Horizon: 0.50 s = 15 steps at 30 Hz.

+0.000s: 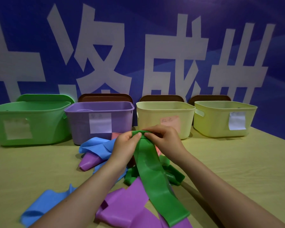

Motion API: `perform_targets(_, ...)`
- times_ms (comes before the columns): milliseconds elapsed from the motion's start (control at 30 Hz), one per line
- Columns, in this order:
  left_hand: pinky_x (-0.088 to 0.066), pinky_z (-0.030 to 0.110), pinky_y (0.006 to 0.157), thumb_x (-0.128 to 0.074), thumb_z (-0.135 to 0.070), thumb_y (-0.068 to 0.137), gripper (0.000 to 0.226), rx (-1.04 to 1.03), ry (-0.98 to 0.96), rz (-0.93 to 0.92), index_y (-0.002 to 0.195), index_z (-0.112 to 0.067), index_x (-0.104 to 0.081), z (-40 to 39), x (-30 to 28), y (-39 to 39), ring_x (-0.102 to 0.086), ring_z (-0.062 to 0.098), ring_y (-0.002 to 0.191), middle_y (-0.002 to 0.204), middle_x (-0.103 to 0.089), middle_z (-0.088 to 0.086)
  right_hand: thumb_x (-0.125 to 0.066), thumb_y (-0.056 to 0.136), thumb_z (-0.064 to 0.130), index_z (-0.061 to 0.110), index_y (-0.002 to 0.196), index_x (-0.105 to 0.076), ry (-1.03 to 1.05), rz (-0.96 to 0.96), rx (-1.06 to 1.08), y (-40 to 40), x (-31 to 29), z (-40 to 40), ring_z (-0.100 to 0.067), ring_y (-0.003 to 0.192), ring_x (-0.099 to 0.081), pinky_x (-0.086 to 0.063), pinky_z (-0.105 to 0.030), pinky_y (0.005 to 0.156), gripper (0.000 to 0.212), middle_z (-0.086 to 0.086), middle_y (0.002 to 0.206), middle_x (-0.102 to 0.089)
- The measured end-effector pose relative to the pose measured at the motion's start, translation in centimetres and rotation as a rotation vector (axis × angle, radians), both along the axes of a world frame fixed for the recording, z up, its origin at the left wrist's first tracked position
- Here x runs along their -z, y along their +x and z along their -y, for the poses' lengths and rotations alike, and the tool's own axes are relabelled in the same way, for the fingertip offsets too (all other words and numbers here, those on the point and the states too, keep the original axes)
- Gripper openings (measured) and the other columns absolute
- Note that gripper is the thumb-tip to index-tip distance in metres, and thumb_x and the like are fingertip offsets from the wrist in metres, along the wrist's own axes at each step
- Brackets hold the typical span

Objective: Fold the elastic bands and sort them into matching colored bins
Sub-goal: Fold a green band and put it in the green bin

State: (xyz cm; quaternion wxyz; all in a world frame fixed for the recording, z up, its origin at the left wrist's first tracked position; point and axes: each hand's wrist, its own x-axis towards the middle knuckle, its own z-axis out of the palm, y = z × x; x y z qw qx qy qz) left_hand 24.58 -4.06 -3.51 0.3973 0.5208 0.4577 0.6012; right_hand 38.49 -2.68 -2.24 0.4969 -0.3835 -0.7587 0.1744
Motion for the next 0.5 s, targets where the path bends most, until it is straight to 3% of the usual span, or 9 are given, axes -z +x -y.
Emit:
perform_targets(100, -0.053, 0.031, 0.07, -0.057, -0.013, 0.093, 0.016, 0.068, -0.036, 0.172, 0.084, -0.009, -0.07, 0.0, 0.01, 0.14, -0.067, 0.023, 0.07, 0.074, -0.072, 0.011, -0.065, 0.088, 0.008, 0.011, 0.103, -0.074, 0.063, -0.003, 0.029, -0.03, -0.11, 0.01, -0.004, 0.089, -0.064, -0.051, -0.018, 0.086, 0.018, -0.002, 0.097, -0.073)
perform_targets(200, -0.052, 0.033, 0.074, -0.058, -0.02, 0.093, 0.02, 0.102, -0.057, 0.21, 0.084, -0.008, -0.072, 0.05, 0.05, 0.25, -0.067, 0.024, 0.073, 0.083, -0.072, 0.016, -0.066, 0.087, 0.007, 0.009, 0.101, -0.074, 0.126, -0.022, 0.054, -0.01, -0.23, 0.03, -0.01, 0.086, -0.065, -0.052, -0.022, 0.082, 0.017, -0.004, 0.093, -0.073)
perform_targets(400, -0.052, 0.031, 0.075, -0.05, -0.013, 0.096, 0.019, 0.166, -0.073, 0.29, 0.094, -0.007, -0.068, 0.03, -0.01, 0.55, -0.067, 0.02, 0.074, 0.084, -0.07, 0.013, -0.067, 0.086, 0.005, 0.007, 0.101, -0.075, 0.221, 0.06, 0.045, 0.23, -0.42, -0.05, 0.007, 0.078, -0.058, -0.043, -0.007, 0.071, 0.017, 0.007, 0.081, -0.064)
perform_targets(500, -0.052, 0.031, 0.076, -0.05, -0.012, 0.096, 0.018, 0.167, -0.087, 0.319, 0.097, -0.007, -0.067, -0.08, -0.01, 0.51, -0.067, 0.021, 0.077, 0.087, -0.07, 0.015, -0.067, 0.086, 0.005, 0.007, 0.1, -0.075, 0.239, 0.088, 0.043, 0.3, -0.59, 0.02, 0.008, 0.075, -0.057, -0.042, -0.006, 0.069, 0.016, 0.009, 0.079, -0.062)
